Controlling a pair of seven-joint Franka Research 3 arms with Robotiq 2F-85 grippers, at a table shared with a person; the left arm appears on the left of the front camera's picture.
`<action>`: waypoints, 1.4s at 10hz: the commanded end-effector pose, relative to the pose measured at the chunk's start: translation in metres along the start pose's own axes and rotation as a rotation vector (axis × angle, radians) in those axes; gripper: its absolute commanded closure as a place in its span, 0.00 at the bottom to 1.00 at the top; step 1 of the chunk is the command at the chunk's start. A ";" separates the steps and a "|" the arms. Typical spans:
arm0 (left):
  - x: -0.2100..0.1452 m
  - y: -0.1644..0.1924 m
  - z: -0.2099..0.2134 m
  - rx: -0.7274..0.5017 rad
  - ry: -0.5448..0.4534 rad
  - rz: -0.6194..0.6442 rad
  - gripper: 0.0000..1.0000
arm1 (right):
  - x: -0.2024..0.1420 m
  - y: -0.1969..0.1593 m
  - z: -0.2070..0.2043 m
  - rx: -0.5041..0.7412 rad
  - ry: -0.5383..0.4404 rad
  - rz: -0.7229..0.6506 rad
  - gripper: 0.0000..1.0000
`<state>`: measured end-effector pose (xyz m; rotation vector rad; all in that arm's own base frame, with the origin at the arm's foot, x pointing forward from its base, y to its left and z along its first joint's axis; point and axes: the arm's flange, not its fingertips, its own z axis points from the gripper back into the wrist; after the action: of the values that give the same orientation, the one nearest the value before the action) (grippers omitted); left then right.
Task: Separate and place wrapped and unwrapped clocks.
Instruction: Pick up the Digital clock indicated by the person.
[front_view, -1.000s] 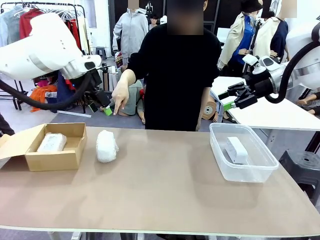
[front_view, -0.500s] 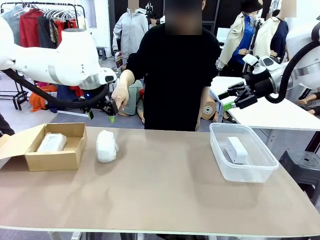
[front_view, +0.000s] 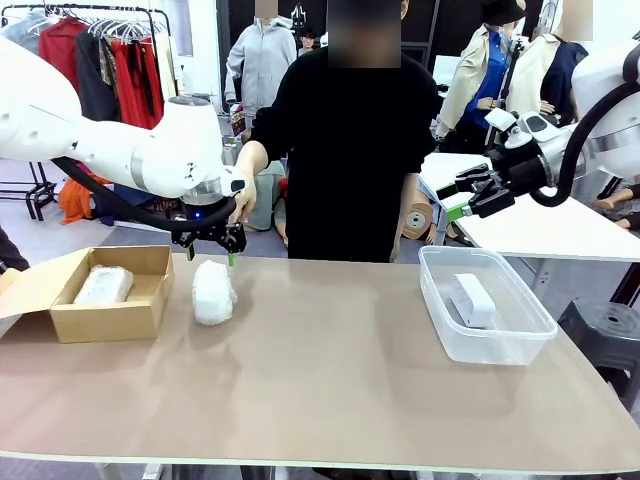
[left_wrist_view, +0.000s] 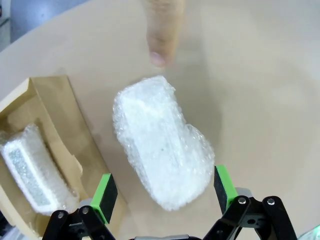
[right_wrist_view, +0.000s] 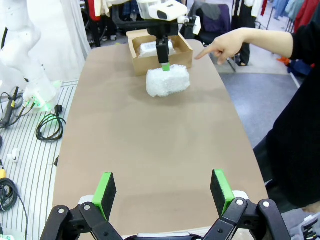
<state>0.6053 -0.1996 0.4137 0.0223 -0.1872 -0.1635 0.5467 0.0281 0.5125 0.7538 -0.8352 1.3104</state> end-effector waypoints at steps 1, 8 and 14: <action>0.009 0.000 -0.013 0.054 0.006 0.046 0.00 | 0.001 0.000 0.001 -0.001 0.001 0.003 0.00; 0.013 0.001 -0.050 0.021 0.047 0.110 0.00 | 0.001 0.000 0.001 -0.001 0.001 0.003 0.00; 0.015 0.010 -0.071 -0.022 0.077 0.140 0.00 | 0.001 0.000 0.001 -0.001 0.001 0.003 0.00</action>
<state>0.6276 -0.1945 0.3475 0.0121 -0.1024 -0.0381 0.5467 0.0281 0.5126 0.7538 -0.8353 1.3105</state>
